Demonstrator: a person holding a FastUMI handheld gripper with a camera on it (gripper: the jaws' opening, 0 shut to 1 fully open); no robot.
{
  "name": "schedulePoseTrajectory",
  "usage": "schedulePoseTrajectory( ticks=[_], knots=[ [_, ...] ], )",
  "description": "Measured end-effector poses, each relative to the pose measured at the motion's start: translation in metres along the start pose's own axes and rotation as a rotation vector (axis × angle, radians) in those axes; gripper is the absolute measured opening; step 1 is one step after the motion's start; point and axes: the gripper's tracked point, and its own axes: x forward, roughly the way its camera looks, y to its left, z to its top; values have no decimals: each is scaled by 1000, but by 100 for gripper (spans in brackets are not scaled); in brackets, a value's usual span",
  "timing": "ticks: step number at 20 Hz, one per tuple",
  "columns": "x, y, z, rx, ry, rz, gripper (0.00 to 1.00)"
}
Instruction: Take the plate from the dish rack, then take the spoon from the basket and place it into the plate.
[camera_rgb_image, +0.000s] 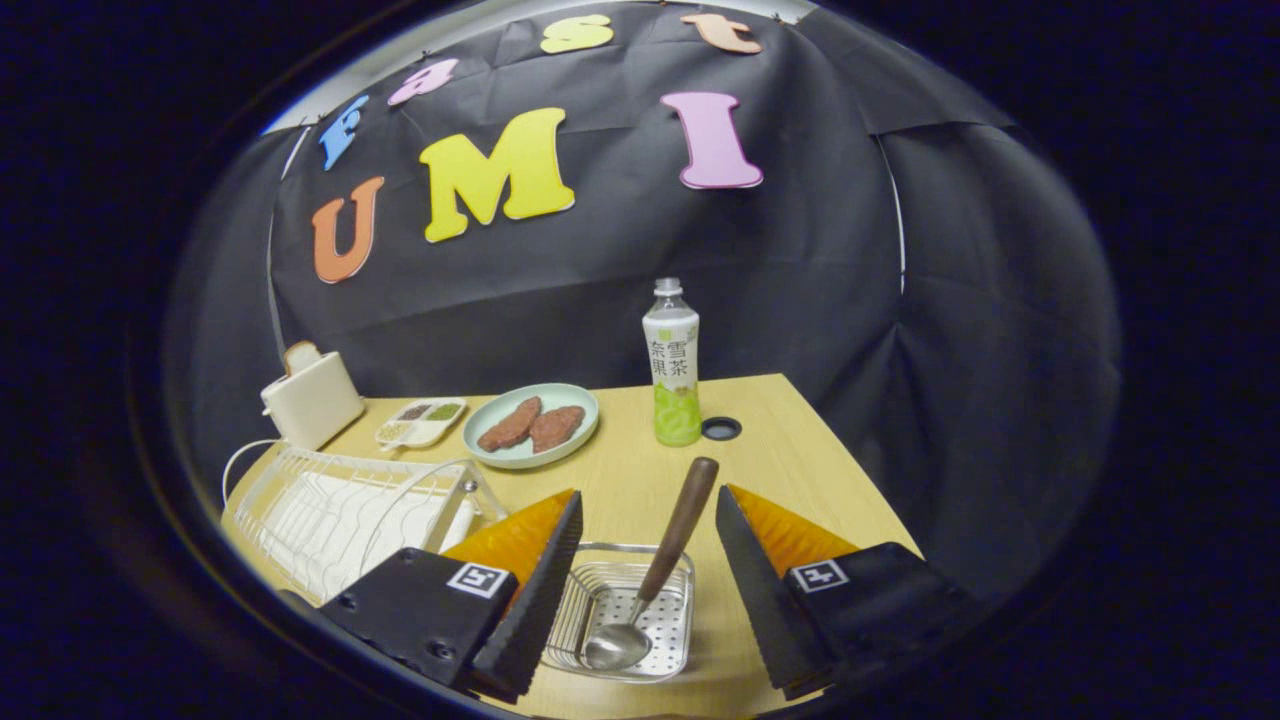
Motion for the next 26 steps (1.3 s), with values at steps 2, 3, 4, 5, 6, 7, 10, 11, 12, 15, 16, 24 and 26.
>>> schedulePoseTrajectory(
  ticks=[2,3,4,5,6,7,10,11,12,15,16,24,26],
  knots=[
    [9,0,1,27,12,18,82],
    [12,-4,-4,40,39,8,80],
    [18,-7,-6,50,54,-2,68],
    [21,-9,-9,46,73,-19,62],
    [25,-12,-12,39,81,-36,49],
    [25,-15,-12,35,85,-51,43],
    [16,1,-6,85,55,4,22],
    [7,2,0,91,35,-2,20],
    [3,-5,4,75,14,-50,15],
    [-17,-2,20,71,-33,-96,15],
    [-25,-2,25,61,-50,-124,15],
    [-116,32,73,39,-233,-127,15],
    [-144,51,74,49,-247,-92,14]
  ],
)
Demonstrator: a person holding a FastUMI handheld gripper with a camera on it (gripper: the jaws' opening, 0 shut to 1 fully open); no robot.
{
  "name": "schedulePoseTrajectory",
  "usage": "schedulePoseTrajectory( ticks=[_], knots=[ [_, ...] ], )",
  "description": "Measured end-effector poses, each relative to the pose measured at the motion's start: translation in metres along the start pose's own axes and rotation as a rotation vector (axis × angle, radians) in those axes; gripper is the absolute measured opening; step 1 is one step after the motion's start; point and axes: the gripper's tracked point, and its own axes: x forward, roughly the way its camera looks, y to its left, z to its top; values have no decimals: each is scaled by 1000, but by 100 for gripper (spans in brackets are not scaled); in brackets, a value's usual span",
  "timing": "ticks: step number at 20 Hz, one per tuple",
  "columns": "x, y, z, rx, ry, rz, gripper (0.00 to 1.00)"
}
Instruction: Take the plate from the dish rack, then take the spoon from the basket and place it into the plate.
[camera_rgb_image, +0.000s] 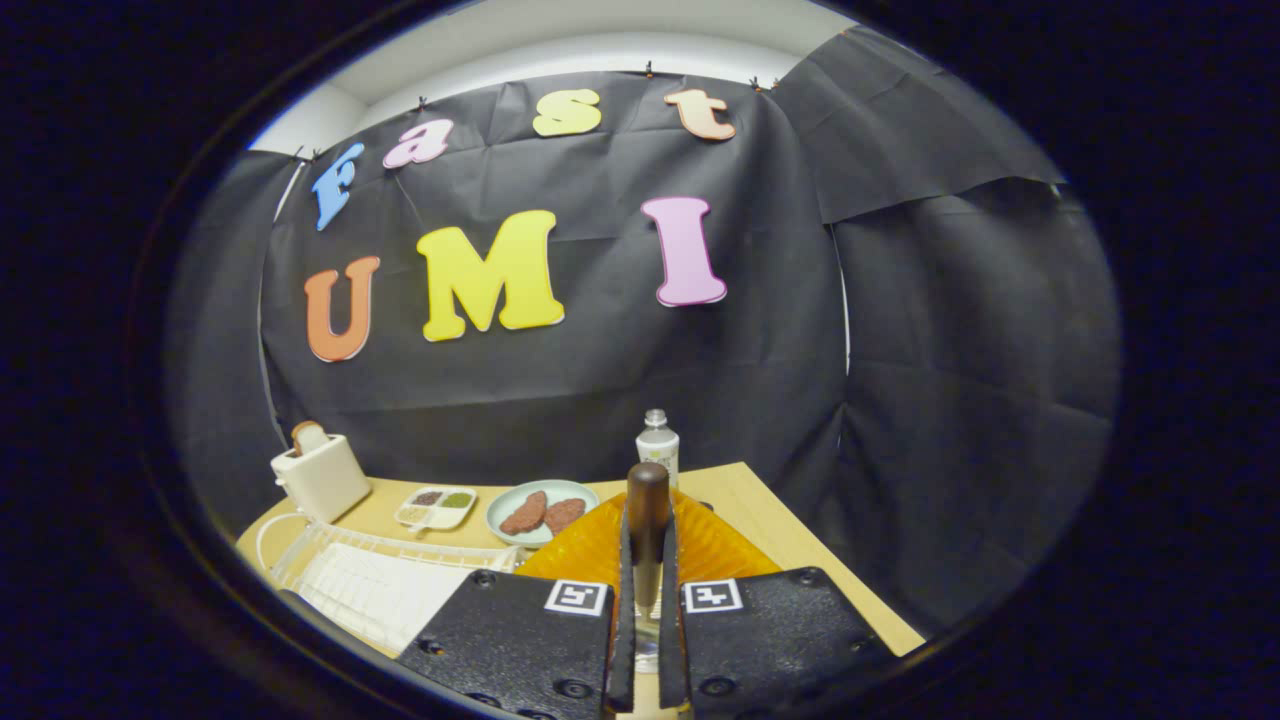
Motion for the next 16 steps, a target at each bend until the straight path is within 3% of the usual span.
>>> schedulePoseTrajectory(
  ticks=[5,12,16],
  knots=[
    [-84,55,-8,-24,-58,109,14],
    [-152,118,-80,-159,-50,83,15],
    [-176,155,-128,-143,-33,114,15]
  ],
)
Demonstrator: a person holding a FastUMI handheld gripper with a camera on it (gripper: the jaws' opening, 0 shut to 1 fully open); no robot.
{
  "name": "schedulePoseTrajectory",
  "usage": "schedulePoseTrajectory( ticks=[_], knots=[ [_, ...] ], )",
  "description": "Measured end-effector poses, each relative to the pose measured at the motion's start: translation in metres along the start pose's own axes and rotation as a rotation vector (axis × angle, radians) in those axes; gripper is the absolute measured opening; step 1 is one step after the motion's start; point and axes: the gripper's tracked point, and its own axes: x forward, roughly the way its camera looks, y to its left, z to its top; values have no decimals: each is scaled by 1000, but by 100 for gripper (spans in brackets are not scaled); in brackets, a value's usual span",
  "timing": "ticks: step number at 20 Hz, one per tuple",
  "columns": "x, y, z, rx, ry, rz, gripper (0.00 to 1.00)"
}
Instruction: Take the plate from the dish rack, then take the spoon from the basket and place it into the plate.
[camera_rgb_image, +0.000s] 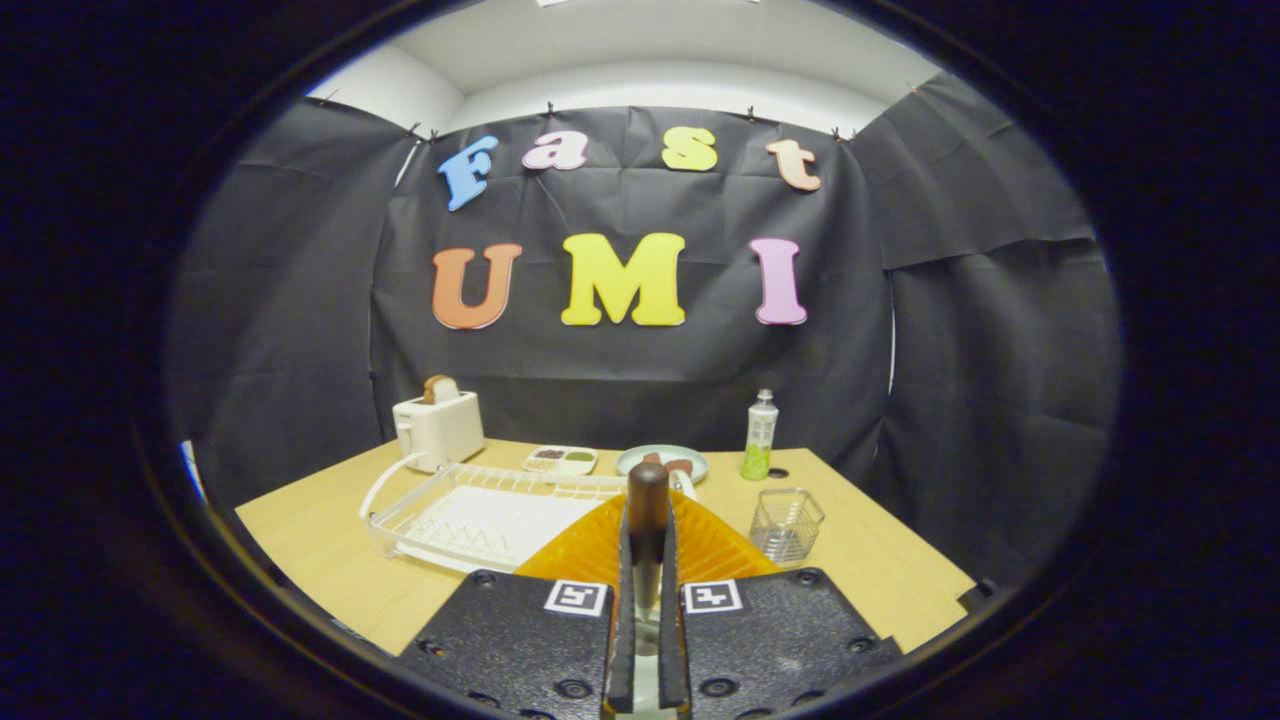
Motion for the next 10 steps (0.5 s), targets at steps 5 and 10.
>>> schedulePoseTrajectory(
  ticks=[5,10],
  knots=[
    [-7,28,-46,53,60,-12,15],
    [-12,42,-68,50,60,3,17]
  ],
)
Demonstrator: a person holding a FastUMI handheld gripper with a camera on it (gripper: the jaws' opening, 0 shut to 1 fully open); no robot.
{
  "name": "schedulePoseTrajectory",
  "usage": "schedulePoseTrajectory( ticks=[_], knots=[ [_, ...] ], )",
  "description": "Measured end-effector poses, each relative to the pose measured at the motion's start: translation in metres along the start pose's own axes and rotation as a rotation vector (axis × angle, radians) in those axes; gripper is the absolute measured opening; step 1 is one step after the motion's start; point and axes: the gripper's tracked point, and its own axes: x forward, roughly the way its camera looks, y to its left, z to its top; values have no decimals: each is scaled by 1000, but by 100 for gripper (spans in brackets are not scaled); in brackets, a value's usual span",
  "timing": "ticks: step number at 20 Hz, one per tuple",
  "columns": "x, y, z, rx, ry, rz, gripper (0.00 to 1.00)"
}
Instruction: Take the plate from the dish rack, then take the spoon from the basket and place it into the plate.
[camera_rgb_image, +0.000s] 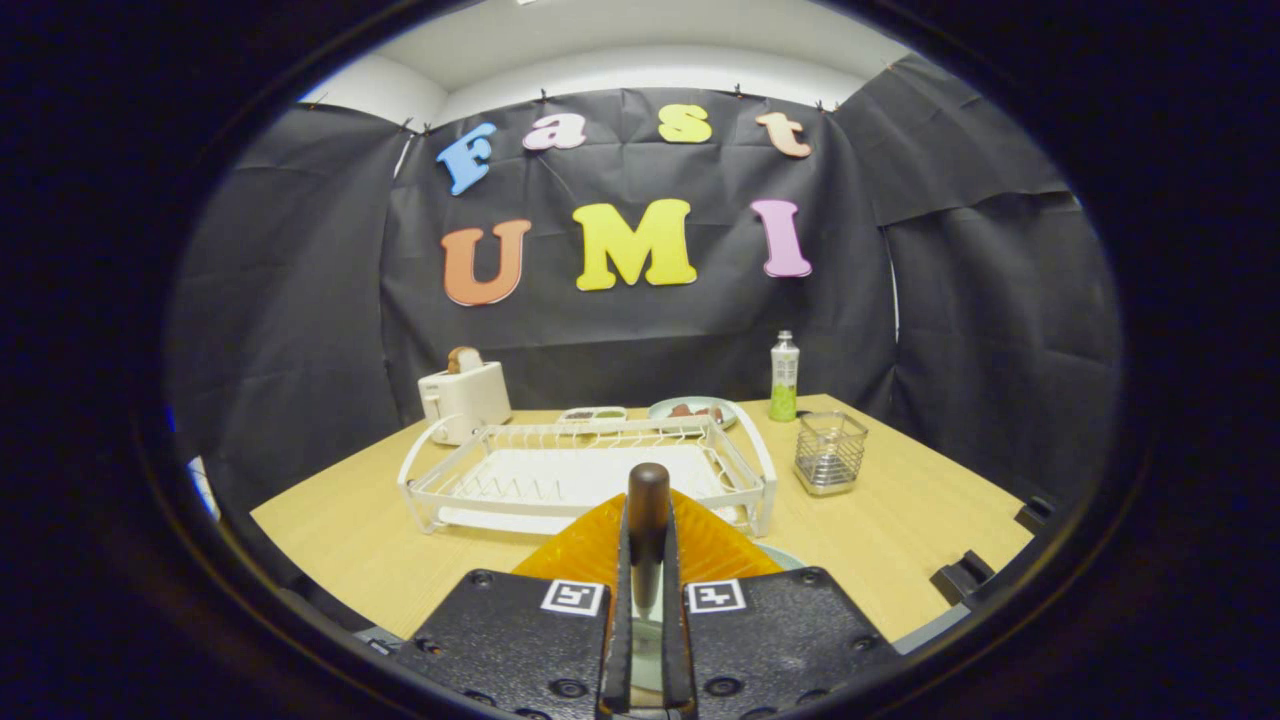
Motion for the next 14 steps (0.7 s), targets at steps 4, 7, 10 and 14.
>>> schedulePoseTrajectory(
  ticks=[4,7,10,14],
  knots=[
    [-1,-10,-5,-18,-7,24,19],
    [-6,-29,-4,-63,-37,-14,20],
    [-14,-44,0,-122,-58,-48,30],
    [-32,-68,24,-193,-164,-126,85]
  ],
)
